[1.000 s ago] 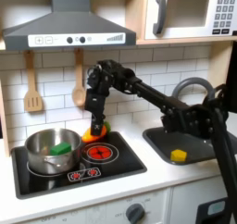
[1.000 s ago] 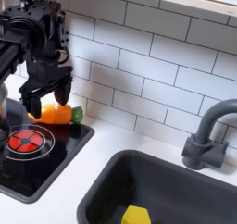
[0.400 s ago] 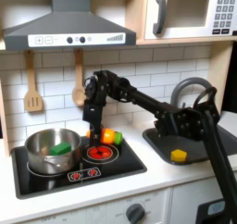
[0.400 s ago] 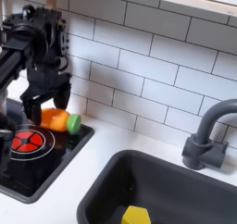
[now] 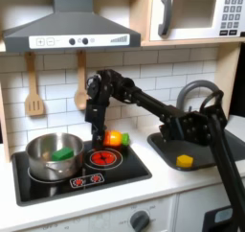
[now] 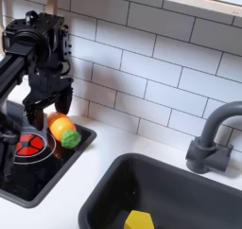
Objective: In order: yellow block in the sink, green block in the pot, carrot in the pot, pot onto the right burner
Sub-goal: 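Put the carrot in the pot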
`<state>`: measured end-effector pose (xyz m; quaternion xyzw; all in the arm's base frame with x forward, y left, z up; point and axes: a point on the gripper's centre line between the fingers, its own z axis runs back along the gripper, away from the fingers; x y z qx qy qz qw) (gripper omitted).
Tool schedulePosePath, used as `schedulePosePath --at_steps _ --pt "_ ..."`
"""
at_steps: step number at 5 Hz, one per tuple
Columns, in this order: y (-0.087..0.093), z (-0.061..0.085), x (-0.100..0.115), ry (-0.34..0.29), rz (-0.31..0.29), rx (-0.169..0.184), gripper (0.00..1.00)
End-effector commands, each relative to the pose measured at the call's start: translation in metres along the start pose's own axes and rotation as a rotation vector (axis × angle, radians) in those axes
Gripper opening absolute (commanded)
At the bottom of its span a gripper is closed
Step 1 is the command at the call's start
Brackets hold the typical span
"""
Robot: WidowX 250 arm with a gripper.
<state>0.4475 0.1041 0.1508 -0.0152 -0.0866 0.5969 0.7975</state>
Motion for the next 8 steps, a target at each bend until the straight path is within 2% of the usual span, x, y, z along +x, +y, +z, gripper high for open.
schedulePosePath --at_steps 1,2,4,5,6,7,8 --pt "0.005 -0.006 -0.006 0.006 -0.03 0.009 1.0" --pt "0.005 -0.008 -0.011 0.007 -0.044 0.007 1.0" --pt "0.006 -0.009 -0.011 0.011 -0.023 0.004 1.0" --pt "0.002 -0.009 -0.021 0.014 -0.027 -0.002 1.0" --pt "0.0 -0.001 -0.033 0.012 -0.032 -0.028 1.0" --pt "-0.002 0.0 -0.048 0.041 -0.042 -0.028 1.0" --pt "-0.002 0.001 -0.048 0.038 -0.034 -0.044 0.0"
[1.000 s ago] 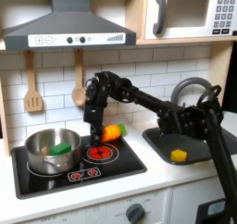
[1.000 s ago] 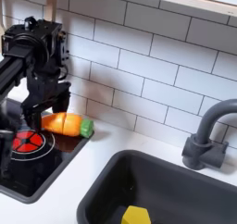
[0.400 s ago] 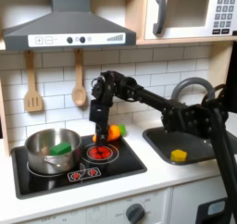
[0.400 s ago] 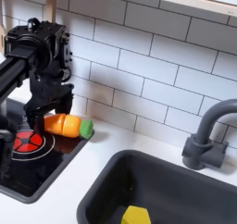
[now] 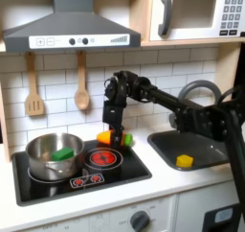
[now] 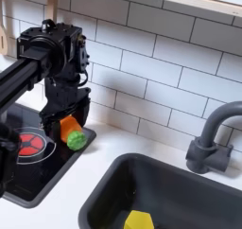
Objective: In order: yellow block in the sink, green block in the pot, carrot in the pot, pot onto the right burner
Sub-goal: 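Put the carrot in the pot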
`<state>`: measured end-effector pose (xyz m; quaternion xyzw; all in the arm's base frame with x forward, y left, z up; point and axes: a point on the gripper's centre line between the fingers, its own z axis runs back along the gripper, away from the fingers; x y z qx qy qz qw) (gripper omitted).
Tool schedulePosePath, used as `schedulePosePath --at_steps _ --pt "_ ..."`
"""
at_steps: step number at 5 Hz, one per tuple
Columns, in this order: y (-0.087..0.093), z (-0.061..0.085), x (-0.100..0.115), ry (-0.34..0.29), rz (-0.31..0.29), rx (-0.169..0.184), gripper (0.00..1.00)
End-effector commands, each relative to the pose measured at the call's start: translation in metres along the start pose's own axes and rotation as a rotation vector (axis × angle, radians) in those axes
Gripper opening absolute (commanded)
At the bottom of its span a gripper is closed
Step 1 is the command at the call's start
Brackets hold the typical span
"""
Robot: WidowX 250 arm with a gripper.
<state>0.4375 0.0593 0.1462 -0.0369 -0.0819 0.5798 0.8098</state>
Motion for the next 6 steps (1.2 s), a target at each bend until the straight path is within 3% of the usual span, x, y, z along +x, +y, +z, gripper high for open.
schedulePosePath --at_steps 1,3,5,6 --pt "0.004 -0.006 0.001 0.006 -0.008 0.001 0.0" --pt "0.002 0.001 -0.002 0.005 -0.022 -0.029 0.0" --pt "0.004 0.026 -0.001 0.003 -0.035 -0.089 0.0" --pt "0.014 0.034 0.01 0.002 -0.002 -0.101 0.0"
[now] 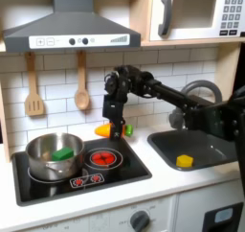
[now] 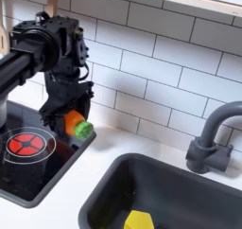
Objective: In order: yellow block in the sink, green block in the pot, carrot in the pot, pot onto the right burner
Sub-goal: 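Put the carrot in the pot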
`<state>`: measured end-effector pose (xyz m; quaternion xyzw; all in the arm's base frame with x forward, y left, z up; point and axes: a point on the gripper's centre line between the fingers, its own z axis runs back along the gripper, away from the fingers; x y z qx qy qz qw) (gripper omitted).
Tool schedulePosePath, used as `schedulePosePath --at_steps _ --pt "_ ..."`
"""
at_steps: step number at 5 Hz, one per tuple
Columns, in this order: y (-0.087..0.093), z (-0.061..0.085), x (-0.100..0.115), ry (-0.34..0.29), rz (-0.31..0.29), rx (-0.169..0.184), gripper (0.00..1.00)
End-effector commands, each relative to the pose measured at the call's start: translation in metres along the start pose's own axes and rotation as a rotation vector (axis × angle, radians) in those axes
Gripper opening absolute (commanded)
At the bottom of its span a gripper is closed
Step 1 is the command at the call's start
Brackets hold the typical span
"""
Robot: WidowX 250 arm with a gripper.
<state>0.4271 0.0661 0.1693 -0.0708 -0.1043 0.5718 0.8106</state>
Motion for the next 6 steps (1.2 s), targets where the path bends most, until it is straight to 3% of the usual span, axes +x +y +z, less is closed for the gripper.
schedulePosePath --at_steps 1,3,5,6 --pt "0.009 0.025 0.01 -0.022 0.015 -0.05 0.0" --pt "0.019 0.042 0.025 -0.05 0.037 -0.075 0.0" --pt "0.023 0.041 0.043 -0.057 0.079 -0.071 0.0" --pt "0.021 0.056 0.054 -0.084 0.1 -0.101 0.0"
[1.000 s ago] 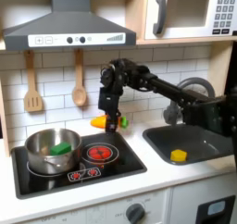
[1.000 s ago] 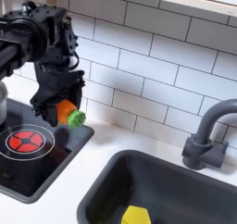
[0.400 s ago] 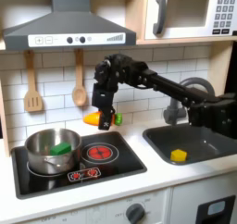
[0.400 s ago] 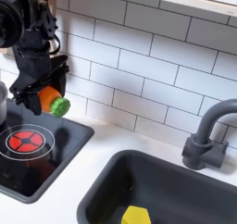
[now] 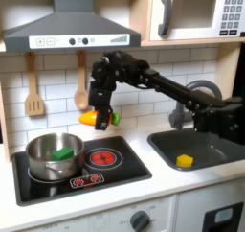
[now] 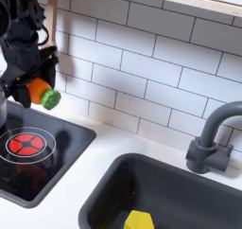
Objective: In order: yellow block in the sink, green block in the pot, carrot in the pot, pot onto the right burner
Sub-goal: 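Put the carrot in the pot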
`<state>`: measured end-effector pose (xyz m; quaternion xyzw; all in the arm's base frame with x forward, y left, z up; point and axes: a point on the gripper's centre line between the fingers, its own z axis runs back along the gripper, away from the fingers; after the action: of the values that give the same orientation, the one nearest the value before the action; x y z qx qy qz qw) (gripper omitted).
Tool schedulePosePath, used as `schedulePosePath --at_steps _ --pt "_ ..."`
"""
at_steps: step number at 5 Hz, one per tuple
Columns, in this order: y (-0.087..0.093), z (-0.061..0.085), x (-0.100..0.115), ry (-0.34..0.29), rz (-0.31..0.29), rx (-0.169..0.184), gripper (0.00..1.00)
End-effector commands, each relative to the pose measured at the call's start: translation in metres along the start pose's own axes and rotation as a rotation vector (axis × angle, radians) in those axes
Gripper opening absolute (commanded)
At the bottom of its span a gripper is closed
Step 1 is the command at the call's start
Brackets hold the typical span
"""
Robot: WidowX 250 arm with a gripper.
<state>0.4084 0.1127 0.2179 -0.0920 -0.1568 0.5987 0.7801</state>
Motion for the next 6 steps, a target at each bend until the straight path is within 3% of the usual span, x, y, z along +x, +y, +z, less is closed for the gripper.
schedulePosePath --at_steps 1,3,4,6 --pt "-0.003 0.017 0.026 -0.04 0.048 -0.033 0.0" --pt "0.001 0.019 0.04 -0.055 0.078 -0.034 0.0" --pt "0.007 0.01 0.051 -0.063 0.106 -0.008 0.0" --pt "0.015 0.005 0.068 -0.075 0.173 0.006 0.0"
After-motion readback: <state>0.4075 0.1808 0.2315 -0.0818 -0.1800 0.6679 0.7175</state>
